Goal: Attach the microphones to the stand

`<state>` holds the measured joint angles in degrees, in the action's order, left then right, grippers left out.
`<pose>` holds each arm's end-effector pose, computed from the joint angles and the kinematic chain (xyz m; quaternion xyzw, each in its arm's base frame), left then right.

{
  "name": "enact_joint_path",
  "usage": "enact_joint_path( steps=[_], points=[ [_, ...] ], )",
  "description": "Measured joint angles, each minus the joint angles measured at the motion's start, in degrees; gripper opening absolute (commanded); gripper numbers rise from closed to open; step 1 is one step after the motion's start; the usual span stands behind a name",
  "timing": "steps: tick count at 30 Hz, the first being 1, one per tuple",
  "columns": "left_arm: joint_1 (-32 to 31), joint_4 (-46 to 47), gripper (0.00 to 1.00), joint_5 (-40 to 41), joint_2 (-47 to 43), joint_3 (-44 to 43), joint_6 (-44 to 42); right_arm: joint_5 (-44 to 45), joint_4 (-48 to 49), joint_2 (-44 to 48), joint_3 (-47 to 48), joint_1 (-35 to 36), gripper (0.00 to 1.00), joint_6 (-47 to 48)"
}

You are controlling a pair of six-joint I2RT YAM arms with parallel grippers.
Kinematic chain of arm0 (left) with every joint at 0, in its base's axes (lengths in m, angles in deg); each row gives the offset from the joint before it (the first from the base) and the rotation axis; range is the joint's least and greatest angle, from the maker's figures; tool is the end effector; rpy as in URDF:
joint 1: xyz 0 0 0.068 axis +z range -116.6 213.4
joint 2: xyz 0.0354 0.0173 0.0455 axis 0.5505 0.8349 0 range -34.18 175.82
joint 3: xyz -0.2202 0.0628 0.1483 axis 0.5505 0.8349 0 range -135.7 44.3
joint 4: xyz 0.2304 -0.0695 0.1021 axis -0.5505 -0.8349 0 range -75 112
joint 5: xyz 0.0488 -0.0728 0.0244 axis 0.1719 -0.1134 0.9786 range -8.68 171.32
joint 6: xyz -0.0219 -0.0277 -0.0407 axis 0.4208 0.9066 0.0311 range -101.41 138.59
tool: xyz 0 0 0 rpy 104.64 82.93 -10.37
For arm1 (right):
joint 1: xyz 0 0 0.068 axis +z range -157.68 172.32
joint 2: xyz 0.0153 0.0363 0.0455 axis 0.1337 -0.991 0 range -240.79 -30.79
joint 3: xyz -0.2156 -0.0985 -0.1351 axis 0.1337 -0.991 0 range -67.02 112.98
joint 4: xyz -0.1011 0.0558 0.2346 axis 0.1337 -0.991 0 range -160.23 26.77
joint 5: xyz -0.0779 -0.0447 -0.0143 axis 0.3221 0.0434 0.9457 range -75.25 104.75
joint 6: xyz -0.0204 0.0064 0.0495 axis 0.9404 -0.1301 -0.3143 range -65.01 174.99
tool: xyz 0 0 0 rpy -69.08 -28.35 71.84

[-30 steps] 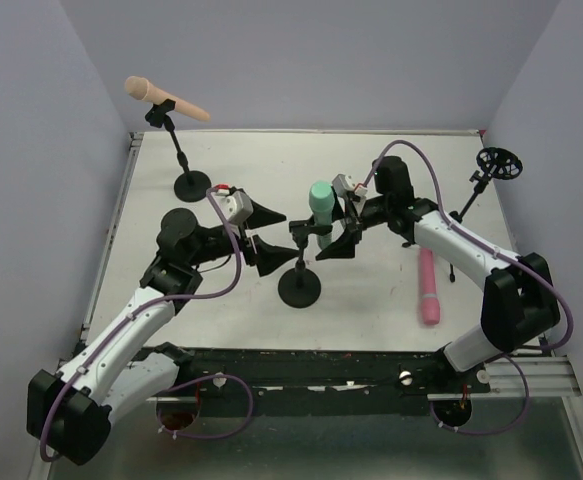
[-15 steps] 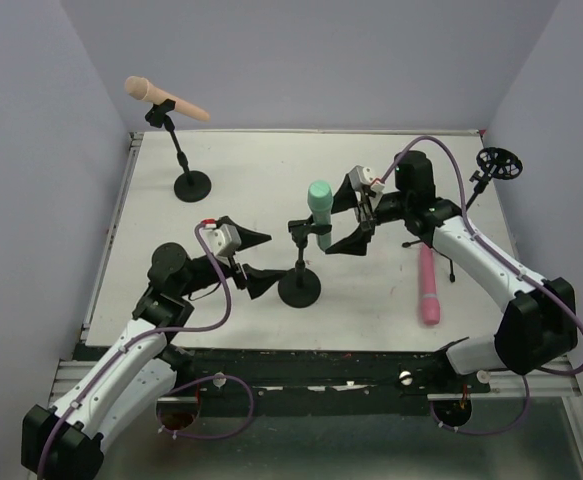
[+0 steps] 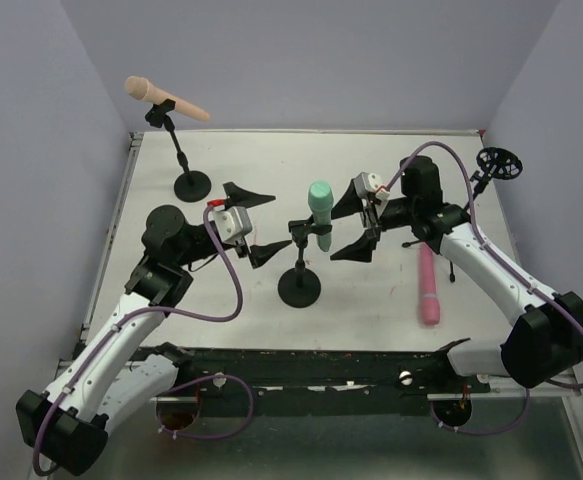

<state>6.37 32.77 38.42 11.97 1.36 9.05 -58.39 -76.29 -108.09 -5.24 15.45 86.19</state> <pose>0.1532 -0.1053 0.3633 0.4536 0.4960 -0.3446 0.6553 0.2516 0.1446 0.3230 -0.5860 0.4754 0.4822 0.4451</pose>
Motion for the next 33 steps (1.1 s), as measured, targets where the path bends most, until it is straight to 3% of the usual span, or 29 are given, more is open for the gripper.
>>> enact_joint_path(
  steps=[4,7,14,22,25,28,32,33],
  points=[
    [-0.07,-1.92,0.99,-0.74,4.37,-4.46,-0.63,-0.02,1.27,0.96,-2.01,-0.39,0.98,-0.81],
    [-0.07,-0.66,0.98,-0.46,4.13,-2.75,0.87,-0.02,2.51,0.96,-3.32,-0.63,0.98,-2.14],
    [-0.11,15.10,0.98,2.99,-2.16,18.99,10.27,0.00,4.09,0.96,-3.50,-0.76,0.98,-3.50],
    [-2.14,35.30,0.95,6.80,11.63,23.91,15.89,-0.04,4.59,0.92,-3.54,-1.75,0.98,-4.59],
    [-3.58,40.52,0.87,7.82,16.81,22.99,16.17,-0.13,5.01,0.92,-3.63,-2.21,0.98,-4.92],
    [-5.09,44.06,0.73,8.57,20.92,21.53,16.28,-0.26,5.35,0.90,-3.69,-2.51,0.98,-5.31],
    [-6.36,46.84,0.45,9.05,23.15,20.83,16.41,-0.46,5.62,0.76,-3.69,-2.58,0.98,-5.68],
    [-6.56,47.32,0.42,9.07,23.32,20.83,16.46,-0.57,5.68,0.72,-3.69,-2.58,0.98,-5.70]
  ],
)
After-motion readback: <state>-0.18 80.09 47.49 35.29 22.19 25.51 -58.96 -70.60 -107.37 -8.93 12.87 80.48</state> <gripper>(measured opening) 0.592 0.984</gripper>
